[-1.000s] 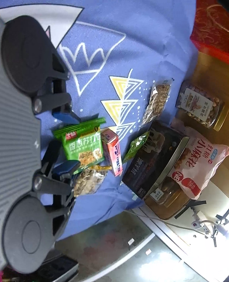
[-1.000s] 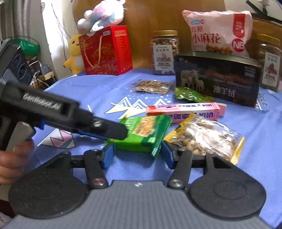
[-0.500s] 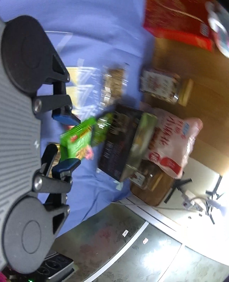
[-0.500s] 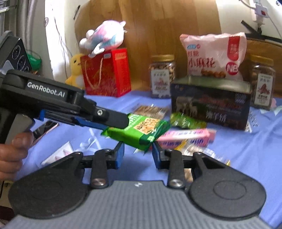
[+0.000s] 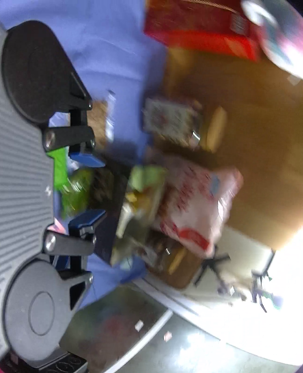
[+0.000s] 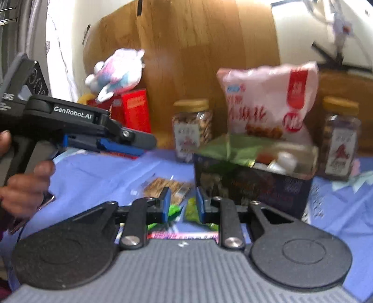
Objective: Organize snacks
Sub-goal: 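Grasp the green snack bag with the left tool and lift it over the tin, then open the left tool to drop the green snack bag into the tin, then move the left tool toward the clear bag of sunflower seeds, then close the left tool on the clear sunflower seed bag and lift it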
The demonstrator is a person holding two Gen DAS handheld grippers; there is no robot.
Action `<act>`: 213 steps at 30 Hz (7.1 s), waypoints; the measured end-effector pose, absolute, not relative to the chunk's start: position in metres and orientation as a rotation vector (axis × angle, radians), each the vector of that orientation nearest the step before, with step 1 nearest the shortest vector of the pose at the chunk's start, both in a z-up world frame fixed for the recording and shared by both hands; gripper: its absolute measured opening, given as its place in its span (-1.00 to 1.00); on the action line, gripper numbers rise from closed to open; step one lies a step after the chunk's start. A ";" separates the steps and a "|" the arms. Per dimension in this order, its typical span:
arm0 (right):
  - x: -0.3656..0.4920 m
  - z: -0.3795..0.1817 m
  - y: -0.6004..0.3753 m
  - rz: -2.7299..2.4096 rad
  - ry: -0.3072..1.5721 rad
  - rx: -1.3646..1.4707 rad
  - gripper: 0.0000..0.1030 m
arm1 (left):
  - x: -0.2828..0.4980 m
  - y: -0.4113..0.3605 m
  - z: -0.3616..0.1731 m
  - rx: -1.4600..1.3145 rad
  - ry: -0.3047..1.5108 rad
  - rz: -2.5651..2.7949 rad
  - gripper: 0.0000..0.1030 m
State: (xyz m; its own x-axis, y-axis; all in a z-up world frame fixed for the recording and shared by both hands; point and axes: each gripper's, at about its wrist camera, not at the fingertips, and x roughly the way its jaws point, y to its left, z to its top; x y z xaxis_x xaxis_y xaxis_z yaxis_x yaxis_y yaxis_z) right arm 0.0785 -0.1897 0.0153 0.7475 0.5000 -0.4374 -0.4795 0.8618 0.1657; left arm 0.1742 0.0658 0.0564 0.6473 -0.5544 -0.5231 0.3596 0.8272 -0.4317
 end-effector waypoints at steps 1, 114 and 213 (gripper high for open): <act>0.081 0.009 -0.183 0.547 0.513 0.026 -0.34 | 0.178 0.070 0.045 -0.322 0.733 -0.526 -0.08; 0.132 -0.036 -0.092 0.524 0.745 -0.040 0.69 | 0.173 0.088 -0.017 -0.193 0.814 -0.315 0.15; 0.028 -0.057 -0.180 0.758 0.923 0.703 -0.56 | 0.046 0.136 -0.064 -0.731 0.896 -0.654 -0.57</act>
